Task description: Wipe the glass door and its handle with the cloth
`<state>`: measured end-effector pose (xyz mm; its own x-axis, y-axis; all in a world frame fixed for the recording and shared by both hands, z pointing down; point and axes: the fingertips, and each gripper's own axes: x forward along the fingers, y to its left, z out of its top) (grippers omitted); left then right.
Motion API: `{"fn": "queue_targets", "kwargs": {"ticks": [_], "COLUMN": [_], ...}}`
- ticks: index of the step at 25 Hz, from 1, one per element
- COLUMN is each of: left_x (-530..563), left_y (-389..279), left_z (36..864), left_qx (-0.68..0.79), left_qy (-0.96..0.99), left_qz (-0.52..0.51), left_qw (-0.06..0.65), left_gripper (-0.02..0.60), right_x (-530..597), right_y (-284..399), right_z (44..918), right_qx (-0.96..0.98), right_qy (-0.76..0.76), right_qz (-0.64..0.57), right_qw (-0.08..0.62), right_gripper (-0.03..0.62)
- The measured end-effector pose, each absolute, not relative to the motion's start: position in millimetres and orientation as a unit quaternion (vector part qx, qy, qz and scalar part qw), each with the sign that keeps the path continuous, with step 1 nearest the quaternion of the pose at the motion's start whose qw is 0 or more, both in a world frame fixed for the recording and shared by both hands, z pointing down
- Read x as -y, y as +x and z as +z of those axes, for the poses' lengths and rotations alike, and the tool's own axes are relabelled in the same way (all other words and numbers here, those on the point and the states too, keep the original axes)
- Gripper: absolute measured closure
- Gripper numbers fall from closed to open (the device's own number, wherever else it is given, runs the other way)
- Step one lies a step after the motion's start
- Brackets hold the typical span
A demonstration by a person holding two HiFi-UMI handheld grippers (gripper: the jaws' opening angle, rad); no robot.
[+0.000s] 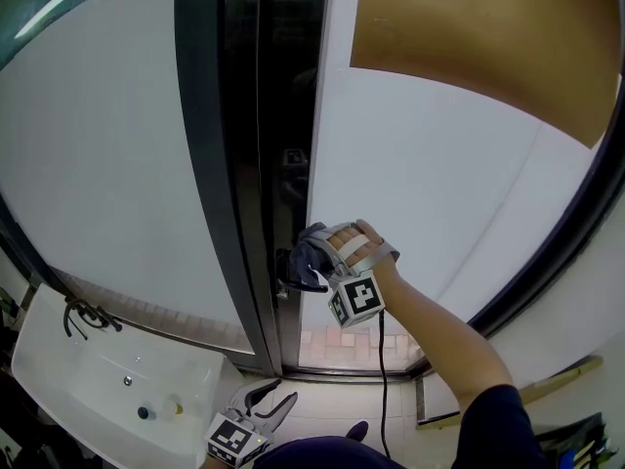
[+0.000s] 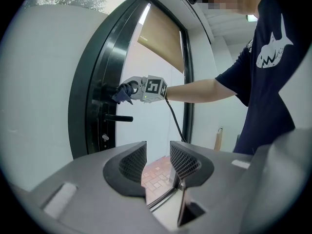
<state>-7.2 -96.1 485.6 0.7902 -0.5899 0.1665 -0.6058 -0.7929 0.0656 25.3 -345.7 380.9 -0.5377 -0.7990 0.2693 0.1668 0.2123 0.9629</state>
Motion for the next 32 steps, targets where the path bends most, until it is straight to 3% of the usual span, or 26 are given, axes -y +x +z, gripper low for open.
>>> {"fn": "queue_targets", "kwargs": {"ticks": [25, 29, 32], "left_x": [95.6, 95.8, 96.4], "left_y": [15.5, 15.1, 18.2], "left_z": [488.6, 490.2, 485.1], "left_qx": [0.271, 0.271, 0.270], "left_qy": [0.958, 0.958, 0.959], "left_qz": [0.077, 0.079, 0.074], "left_qw": [0.049, 0.049, 0.047], "left_gripper": [0.436, 0.436, 0.436], "right_x": [321.3, 314.9, 305.2], "right_y": [291.7, 302.2, 266.4], "right_z": [378.0, 374.9, 362.2], "right_qx": [0.617, 0.635, 0.673], "right_qy": [0.387, 0.418, 0.418], "right_qz": [-0.465, -0.431, -0.425], "right_qw": [0.503, 0.486, 0.439], "right_gripper": [0.448, 0.448, 0.448]}}
